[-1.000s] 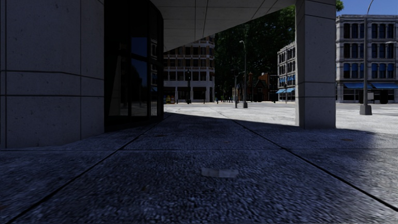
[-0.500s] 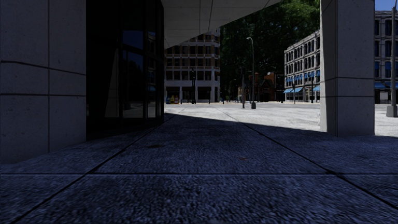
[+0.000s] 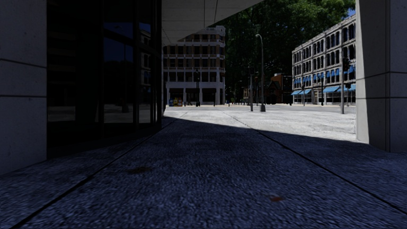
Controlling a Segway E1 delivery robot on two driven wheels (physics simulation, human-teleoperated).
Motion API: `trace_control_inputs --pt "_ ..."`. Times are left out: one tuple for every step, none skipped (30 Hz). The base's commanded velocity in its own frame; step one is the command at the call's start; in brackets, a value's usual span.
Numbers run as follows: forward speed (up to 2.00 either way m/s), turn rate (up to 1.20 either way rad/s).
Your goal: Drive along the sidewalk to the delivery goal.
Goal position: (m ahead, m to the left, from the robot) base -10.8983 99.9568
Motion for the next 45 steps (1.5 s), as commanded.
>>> trace_control_inputs --pt "2.00 0.00" --pt "2.00 0.00" --pt "2.00 0.00" --pt "2.00 0.00" --pt "2.00 0.00" --pt "2.00 0.00" --pt "2.00 0.00" --pt "2.00 0.00" --pt "2.00 0.00" --pt "2.00 0.00" --pt "2.00 0.00" --pt "2.00 0.00" --pt "2.00 0.00" --pt "2.00 0.00" --pt "2.00 0.00" --pt "2.00 0.00" --pt "2.00 0.00" --pt "2.00 0.00" --pt "2.00 0.00" --pt "2.00 0.00" --pt "2.00 0.00" --pt "2.00 0.00" --pt "2.00 0.00" --pt "2.00 0.00" --pt "2.00 0.00" --pt "2.00 0.00" --pt "2.00 0.00" --pt "2.00 0.00" --pt "2.00 0.00" --pt "2.00 0.00" --pt "2.00 0.00" --pt "2.00 0.00" --pt "2.00 0.00" --pt "2.00 0.00" --pt "2.00 0.00" --pt "2.00 0.00" --pt "2.00 0.00" --pt "2.00 0.00" --pt "2.00 0.00" --pt "2.00 0.00" --pt "2.00 0.00" --pt "2.00 0.00" --pt "2.00 0.00" --pt "2.00 0.00" --pt "2.00 0.00"
